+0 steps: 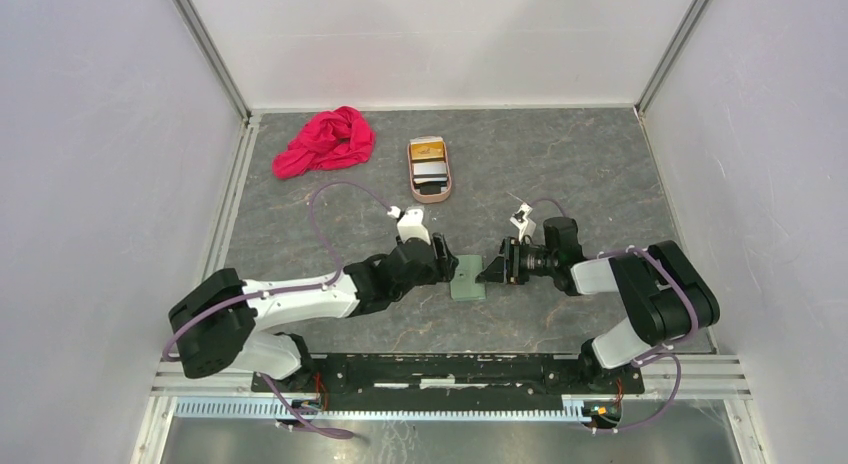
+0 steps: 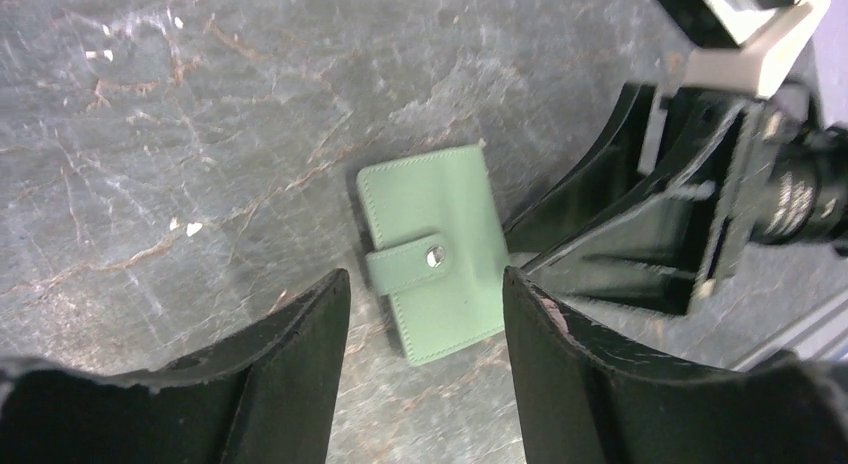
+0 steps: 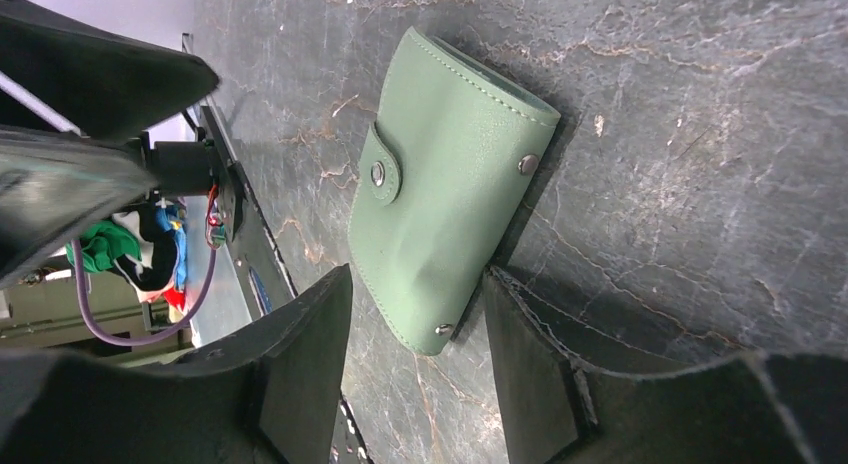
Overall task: Put the credit cards into the card holder
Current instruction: Move the card holder to the center of the board.
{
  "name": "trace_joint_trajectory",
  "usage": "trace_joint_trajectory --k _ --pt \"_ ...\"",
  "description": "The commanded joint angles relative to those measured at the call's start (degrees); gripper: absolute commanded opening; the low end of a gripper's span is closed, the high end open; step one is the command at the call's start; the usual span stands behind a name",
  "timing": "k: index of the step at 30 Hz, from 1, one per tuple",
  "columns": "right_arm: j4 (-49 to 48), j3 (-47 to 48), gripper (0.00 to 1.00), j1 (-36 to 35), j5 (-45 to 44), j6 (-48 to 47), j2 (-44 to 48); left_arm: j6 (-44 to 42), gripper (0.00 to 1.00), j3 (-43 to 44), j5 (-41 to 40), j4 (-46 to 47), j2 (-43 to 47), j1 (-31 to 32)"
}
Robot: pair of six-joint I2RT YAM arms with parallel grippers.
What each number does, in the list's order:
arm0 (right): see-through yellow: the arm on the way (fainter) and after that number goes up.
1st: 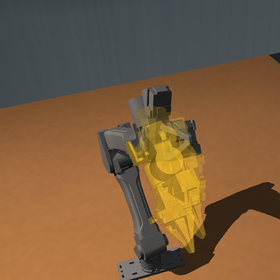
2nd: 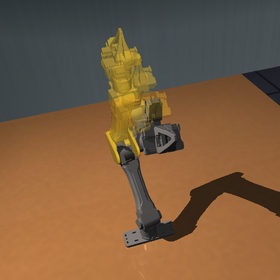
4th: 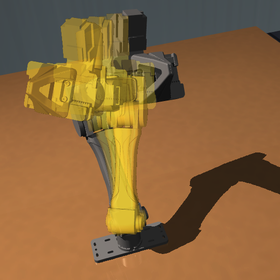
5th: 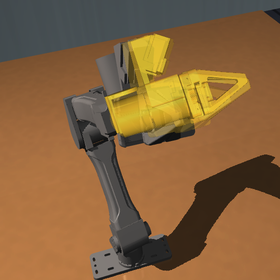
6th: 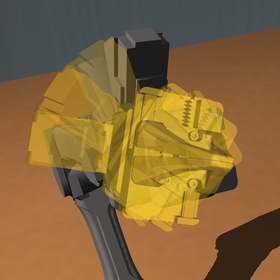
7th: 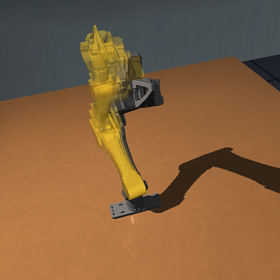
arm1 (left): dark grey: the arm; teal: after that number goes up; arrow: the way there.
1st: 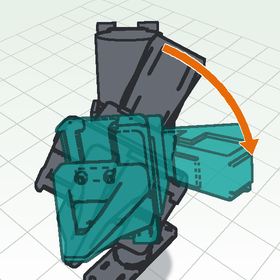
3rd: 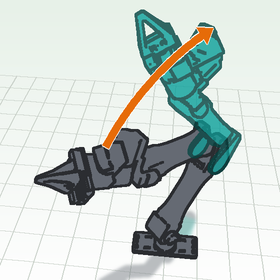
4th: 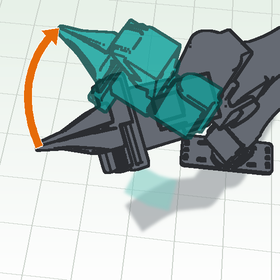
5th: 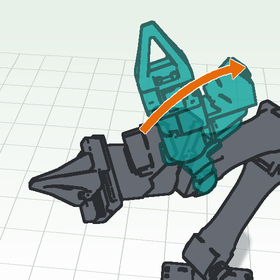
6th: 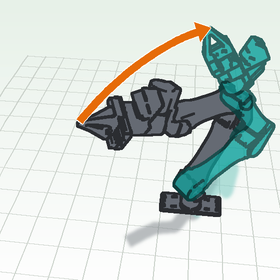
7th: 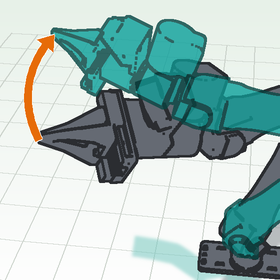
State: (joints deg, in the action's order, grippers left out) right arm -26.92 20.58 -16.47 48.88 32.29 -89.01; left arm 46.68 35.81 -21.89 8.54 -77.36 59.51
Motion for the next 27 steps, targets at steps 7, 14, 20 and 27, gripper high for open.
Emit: trace_joint_trajectory --k 7,14,20,27 --pt "4.0 1.4 0.61 -0.2 -4.7 -6.1 -2.0 4.6 0.67 14.7 -8.2 -14.7 -3.5 1.4" --pt "1.4 -1.1 0.61 1.9 -6.0 -5.0 1.8 9.9 0.64 5.4 -6.5 -6.7 -2.2 1.4" --pt "-0.1 -1.4 0.60 2.6 -4.0 0.0 -4.2 7.6 0.66 7.5 -6.5 -4.6 -7.4 1.0" --pt "0.1 -1.3 0.59 2.3 -4.5 -0.4 -3.8 9.7 0.63 8.8 -4.5 -2.8 -13.2 -1.7"
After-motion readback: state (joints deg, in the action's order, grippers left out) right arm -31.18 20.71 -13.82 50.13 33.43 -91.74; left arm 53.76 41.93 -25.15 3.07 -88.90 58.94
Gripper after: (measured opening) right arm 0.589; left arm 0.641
